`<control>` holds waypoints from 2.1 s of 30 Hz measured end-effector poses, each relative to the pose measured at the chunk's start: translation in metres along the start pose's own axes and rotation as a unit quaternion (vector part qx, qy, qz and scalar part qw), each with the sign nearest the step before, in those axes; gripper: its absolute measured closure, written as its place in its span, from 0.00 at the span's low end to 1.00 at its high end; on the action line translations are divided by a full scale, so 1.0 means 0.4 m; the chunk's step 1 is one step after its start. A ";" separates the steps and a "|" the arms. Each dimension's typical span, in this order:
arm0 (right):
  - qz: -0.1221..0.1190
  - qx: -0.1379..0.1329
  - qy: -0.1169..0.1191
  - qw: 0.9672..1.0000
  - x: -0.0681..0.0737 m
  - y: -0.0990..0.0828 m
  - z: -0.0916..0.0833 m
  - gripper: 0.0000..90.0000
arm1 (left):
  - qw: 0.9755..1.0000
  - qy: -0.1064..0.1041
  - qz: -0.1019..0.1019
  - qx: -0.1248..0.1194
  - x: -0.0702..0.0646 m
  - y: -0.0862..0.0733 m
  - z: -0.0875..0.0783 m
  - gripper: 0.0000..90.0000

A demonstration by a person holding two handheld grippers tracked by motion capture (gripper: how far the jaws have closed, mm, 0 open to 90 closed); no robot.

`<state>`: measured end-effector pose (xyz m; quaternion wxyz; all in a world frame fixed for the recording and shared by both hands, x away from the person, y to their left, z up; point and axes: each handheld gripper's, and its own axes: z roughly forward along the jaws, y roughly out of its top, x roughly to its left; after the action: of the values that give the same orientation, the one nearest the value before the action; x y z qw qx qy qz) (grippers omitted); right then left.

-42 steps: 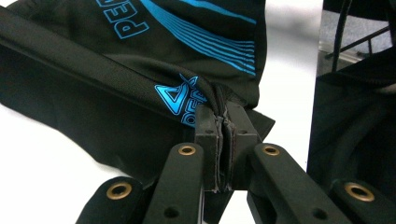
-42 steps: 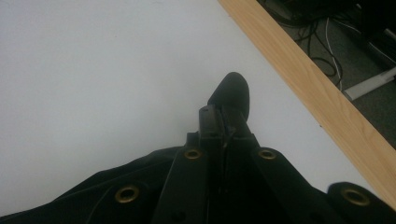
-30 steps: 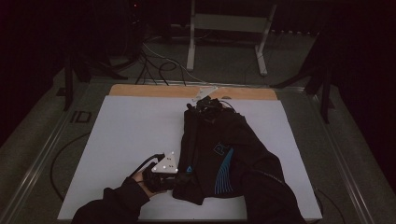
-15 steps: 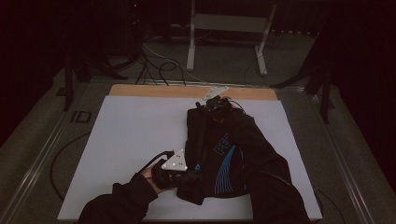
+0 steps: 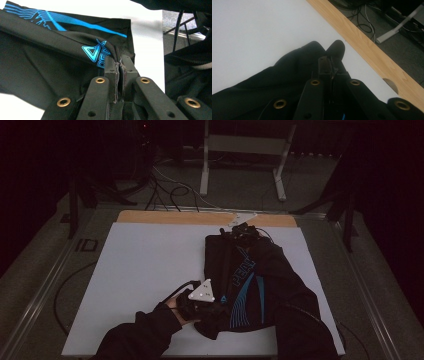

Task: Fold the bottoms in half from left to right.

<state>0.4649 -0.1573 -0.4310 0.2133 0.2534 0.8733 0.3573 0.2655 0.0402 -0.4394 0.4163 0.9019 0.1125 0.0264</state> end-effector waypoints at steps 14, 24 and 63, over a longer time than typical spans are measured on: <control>0.020 0.000 -0.016 1.000 -0.043 -0.051 -0.036 0.99 | 1.000 -0.014 0.012 0.000 0.003 0.043 0.054 0.96; 0.031 0.000 -0.024 0.999 -0.066 -0.075 -0.058 0.99 | 1.000 -0.022 0.019 0.004 0.002 0.066 0.087 0.96; 0.072 0.024 -0.049 0.996 -0.128 -0.201 -0.033 0.98 | 0.999 -0.039 0.021 0.011 0.009 0.104 0.260 0.96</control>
<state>0.4742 -0.2441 -0.4714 0.2231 0.3384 0.8496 0.3375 0.2915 -0.0627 -0.4758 0.4101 0.9087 0.0777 -0.0010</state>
